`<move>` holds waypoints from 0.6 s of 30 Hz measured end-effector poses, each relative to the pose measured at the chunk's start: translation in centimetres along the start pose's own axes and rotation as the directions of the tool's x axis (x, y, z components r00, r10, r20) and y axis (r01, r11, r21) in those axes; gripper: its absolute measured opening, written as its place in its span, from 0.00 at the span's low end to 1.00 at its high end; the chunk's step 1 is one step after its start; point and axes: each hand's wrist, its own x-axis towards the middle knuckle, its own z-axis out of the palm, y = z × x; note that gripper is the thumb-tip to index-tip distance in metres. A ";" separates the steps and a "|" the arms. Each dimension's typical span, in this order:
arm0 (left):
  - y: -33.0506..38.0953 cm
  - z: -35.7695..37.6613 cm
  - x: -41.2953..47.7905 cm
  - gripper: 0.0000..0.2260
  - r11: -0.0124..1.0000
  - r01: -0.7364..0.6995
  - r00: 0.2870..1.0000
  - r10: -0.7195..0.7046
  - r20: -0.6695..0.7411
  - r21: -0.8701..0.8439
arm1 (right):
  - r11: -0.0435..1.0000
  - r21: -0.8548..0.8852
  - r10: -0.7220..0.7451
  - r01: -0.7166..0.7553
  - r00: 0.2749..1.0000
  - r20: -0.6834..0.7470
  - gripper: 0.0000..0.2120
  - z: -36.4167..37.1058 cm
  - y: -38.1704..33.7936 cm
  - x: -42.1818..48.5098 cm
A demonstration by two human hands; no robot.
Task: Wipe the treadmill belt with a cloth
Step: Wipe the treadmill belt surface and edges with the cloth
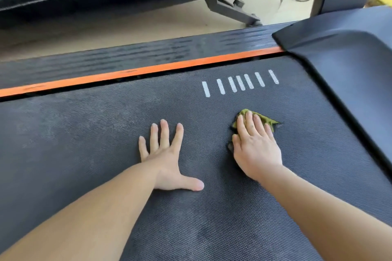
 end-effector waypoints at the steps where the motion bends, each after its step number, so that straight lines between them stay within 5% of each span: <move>1: 0.0 -0.1 0.1 0.72 1.000 -0.001 1.000 0.001 0.006 0.006 | 1.000 0.006 -0.025 0.025 1.000 -0.015 0.29 0.3 -0.7 0.4; 3: 0.1 -0.2 0.0 0.71 1.000 0.003 1.000 -0.003 0.017 0.002 | 0.975 -0.020 -0.222 0.222 0.974 -0.049 0.29 0.9 -1.7 0.0; 7: 0.1 -0.3 0.0 0.71 1.000 0.002 0.999 -0.002 0.034 0.005 | 0.788 -0.036 -0.614 0.614 0.789 0.033 0.30 0.9 0.0 -0.1; 9: 0.1 -0.5 0.0 0.71 1.000 0.002 0.999 -0.002 0.053 0.008 | 0.858 0.001 -0.513 0.513 0.858 -0.027 0.30 0.0 0.9 1.8; 11: 0.2 -0.6 0.0 0.70 1.000 -0.001 0.998 0.000 0.063 0.015 | 0.983 0.092 -0.156 0.161 0.986 -0.062 0.33 -0.2 0.6 4.0; 14: 0.2 -0.5 0.0 0.70 1.000 0.000 0.998 -0.001 0.062 0.017 | 0.985 0.124 0.134 -0.122 0.986 -0.097 0.33 0.7 -2.7 5.2; 16: 0.2 -0.5 -0.1 0.70 1.000 0.006 0.998 -0.007 0.065 0.016 | 0.995 0.097 -0.018 0.034 0.987 -0.162 0.29 1.5 -4.9 4.1; 18: 0.2 -0.4 0.0 0.71 1.000 0.009 0.998 -0.009 0.064 0.004 | 0.929 0.044 -0.355 0.368 0.917 -0.183 0.27 2.5 -6.1 1.8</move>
